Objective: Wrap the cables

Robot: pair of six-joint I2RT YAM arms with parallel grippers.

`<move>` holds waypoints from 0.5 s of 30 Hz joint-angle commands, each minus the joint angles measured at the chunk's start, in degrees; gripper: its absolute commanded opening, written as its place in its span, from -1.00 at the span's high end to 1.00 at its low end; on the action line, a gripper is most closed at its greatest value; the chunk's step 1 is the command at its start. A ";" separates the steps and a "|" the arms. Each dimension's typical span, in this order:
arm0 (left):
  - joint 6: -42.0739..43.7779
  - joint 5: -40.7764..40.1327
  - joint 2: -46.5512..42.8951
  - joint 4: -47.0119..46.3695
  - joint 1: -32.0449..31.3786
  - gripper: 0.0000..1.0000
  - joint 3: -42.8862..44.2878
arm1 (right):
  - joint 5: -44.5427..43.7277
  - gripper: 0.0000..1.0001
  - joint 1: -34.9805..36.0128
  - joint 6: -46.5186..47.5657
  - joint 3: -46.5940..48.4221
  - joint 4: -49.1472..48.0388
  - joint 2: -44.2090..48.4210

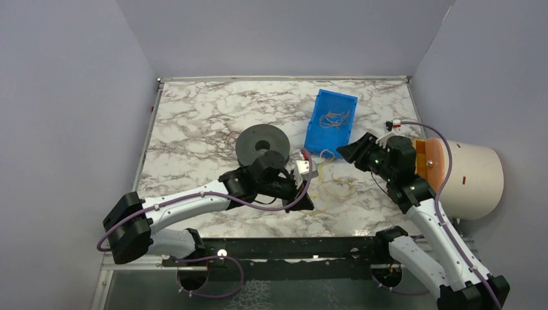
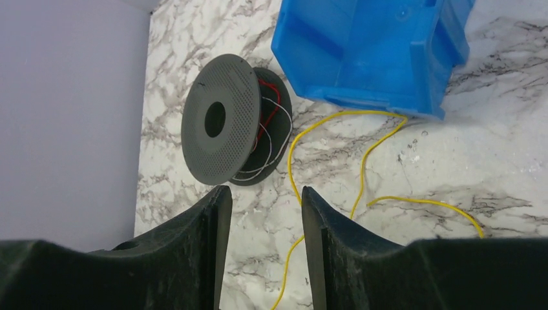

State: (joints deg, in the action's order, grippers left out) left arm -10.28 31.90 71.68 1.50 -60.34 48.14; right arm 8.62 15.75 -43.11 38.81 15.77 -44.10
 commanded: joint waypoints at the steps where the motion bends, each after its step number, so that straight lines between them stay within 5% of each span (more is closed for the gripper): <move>1: -4.17 3.72 1.49 -1.87 1.71 1.00 1.91 | 3.98 0.00 -0.06 3.05 -0.47 3.85 1.36; 15: -8.27 13.73 6.01 2.47 7.30 1.00 6.05 | 28.52 -0.09 -0.02 17.40 -0.86 2.29 8.32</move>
State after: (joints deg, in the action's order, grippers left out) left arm -18.26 39.88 76.95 1.56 -53.49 51.77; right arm 25.28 15.75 -31.29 38.59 20.60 -37.30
